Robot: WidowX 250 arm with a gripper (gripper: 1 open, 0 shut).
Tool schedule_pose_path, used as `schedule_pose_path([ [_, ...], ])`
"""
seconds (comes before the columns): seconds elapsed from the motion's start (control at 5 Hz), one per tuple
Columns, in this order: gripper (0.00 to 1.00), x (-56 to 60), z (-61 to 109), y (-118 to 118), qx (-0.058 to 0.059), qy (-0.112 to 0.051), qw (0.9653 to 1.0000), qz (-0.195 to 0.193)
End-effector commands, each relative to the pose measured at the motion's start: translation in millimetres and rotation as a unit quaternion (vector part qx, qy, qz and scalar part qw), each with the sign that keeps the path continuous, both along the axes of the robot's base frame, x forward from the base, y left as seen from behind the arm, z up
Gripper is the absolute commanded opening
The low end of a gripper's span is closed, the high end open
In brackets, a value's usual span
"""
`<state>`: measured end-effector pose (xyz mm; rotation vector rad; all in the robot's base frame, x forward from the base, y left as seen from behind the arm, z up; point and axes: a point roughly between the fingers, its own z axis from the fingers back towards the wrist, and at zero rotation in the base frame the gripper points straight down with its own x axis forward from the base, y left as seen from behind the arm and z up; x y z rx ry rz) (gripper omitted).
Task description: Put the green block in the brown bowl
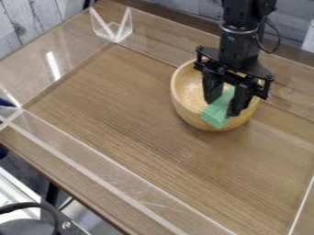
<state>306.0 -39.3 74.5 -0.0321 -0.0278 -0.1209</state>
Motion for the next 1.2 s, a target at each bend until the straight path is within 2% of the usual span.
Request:
schedule_pose_path([
  [0.0, 1.0, 8.7, 9.0, 6.3, 0.001, -0.02, 0.9998, 0.01],
  [0.4, 1.0, 9.0, 24.3, 11.4, -0.001, -0.037, 0.9992, 0.018],
  [0.8, 1.0, 7.3, 51.6, 17.2, -0.003, -0.067, 0.9974, 0.028],
  [1.0, 1.0, 8.0, 53.9, 18.5, -0.003, -0.071, 0.997, 0.032],
])
